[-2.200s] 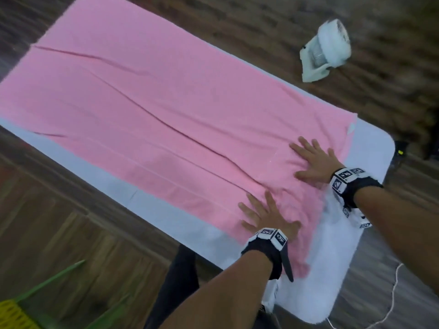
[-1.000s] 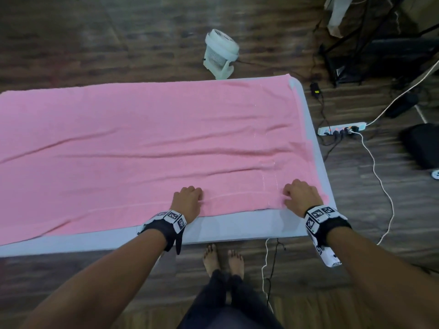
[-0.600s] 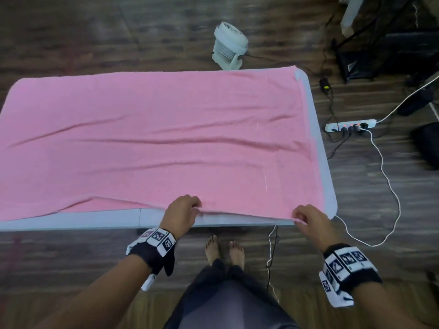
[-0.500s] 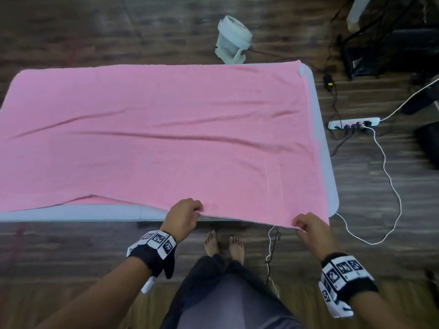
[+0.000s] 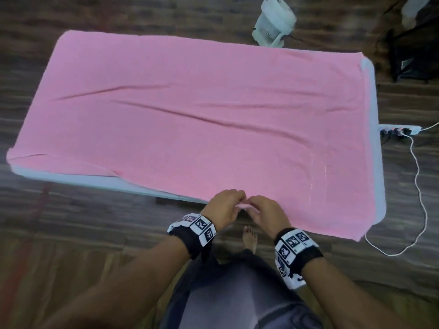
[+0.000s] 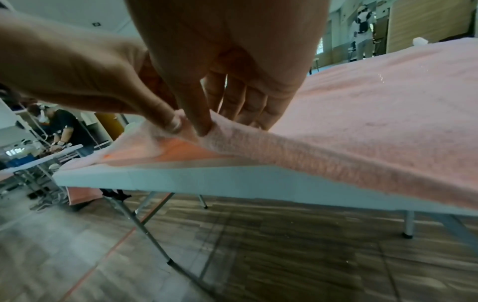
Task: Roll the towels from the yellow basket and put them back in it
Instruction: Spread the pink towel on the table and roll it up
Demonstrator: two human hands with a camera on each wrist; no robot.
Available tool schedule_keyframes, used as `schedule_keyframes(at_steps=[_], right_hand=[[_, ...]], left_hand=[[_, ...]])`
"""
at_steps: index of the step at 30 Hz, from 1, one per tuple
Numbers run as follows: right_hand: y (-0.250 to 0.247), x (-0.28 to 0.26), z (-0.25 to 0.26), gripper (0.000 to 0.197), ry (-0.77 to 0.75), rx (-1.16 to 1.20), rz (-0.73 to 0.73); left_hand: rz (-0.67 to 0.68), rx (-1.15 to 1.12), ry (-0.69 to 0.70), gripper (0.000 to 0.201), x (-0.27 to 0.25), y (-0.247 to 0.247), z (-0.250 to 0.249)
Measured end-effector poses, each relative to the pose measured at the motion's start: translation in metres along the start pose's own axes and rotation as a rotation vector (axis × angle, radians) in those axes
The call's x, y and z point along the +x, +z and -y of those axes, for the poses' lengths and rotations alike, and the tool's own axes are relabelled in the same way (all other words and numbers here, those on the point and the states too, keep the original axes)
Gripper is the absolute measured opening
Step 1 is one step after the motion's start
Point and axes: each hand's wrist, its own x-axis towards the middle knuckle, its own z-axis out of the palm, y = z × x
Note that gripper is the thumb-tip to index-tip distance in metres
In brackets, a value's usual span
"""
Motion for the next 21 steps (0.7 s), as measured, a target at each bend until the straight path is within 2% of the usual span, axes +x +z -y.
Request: schedule_keyframes(at_steps=[3,6,8,11,14,17,19,21], right_hand=[[0.001,-0.01,-0.002,0.011,0.051,0.004,-0.012],[0.002,-0.023,-0.009,0.012,0.076,-0.012,-0.016],[0.007,-0.025,-0.011,0.012,0.082,-0.055,0.021],[0.019,-0.017,-0.002,0.018,0.045,-0.116,0.083],[0.034,0.001,0.024,0.032,-0.034,-0.141,0.139],[0.048,0.024,0.058,0.029,-0.026,-0.126,0.203],[0.055,0.041,0.084,0.022,-0.017,-0.144,0.257],[0.064,0.059,0.113,0.017,-0.042,-0.18,0.306]], left_hand=[[0.072,0.234,-0.052,0.021,-0.012,-0.009,0.025],[0.038,0.382,-0.1,0.021,-0.033,-0.026,0.06],[0.015,0.367,-0.11,0.024,-0.048,-0.034,0.082],[0.036,0.223,-0.089,0.026,-0.064,-0.038,0.096],[0.05,0.172,-0.096,0.027,-0.069,-0.035,0.094],[0.087,0.099,-0.083,0.03,-0.072,-0.033,0.098],[0.034,0.093,-0.055,0.032,-0.08,-0.04,0.11],[-0.065,0.084,-0.105,0.029,-0.093,-0.056,0.137]])
